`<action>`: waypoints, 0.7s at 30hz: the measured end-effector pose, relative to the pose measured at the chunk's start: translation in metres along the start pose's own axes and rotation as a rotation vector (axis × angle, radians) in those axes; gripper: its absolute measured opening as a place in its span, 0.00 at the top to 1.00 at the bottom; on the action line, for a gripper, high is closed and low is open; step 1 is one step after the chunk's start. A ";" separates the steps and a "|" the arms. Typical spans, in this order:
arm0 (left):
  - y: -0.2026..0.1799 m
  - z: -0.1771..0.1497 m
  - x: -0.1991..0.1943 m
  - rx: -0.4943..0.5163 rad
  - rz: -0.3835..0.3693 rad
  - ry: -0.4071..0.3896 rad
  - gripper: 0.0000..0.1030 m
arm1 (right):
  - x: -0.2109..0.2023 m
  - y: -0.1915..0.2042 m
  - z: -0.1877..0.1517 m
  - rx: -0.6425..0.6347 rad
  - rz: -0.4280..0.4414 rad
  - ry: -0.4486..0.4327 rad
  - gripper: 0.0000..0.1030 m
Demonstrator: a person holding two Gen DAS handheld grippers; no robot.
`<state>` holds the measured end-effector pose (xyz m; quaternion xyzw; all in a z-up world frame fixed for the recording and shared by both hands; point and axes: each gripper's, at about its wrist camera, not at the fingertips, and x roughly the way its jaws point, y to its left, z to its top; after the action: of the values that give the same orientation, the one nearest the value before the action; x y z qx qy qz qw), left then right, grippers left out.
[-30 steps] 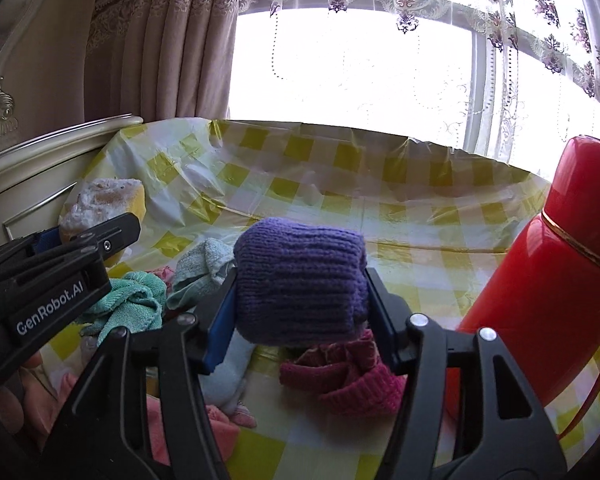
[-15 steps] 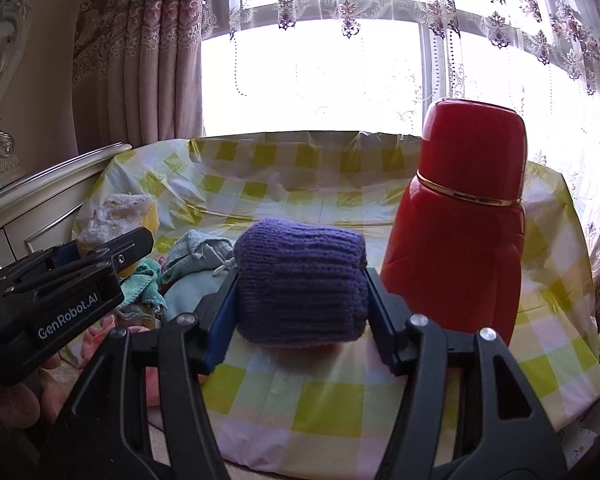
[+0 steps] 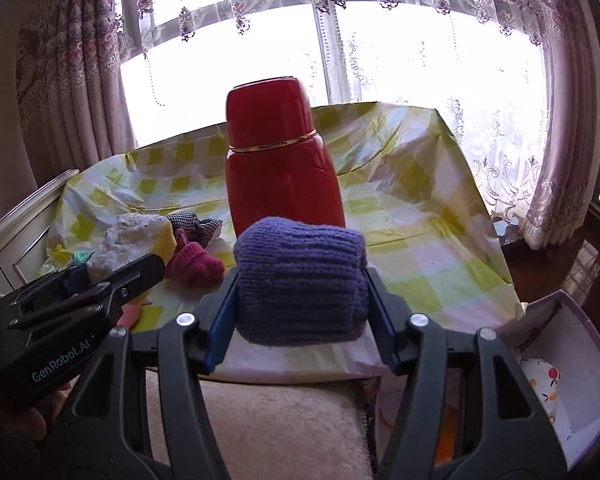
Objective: Organize soft objects
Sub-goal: 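Carry the sponge and purple hat over the white box and open both tools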
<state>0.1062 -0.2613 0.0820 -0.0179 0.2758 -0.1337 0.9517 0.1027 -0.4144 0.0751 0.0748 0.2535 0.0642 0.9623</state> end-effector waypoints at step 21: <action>-0.092 -0.002 0.048 0.131 -0.196 0.137 0.52 | 0.017 -0.135 -0.065 0.239 -0.094 0.308 0.29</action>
<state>0.1215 -0.3627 0.0655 0.0267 0.3279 -0.2449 0.9120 0.0967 -0.5365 -0.0127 0.1660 0.4066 -0.0008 0.8984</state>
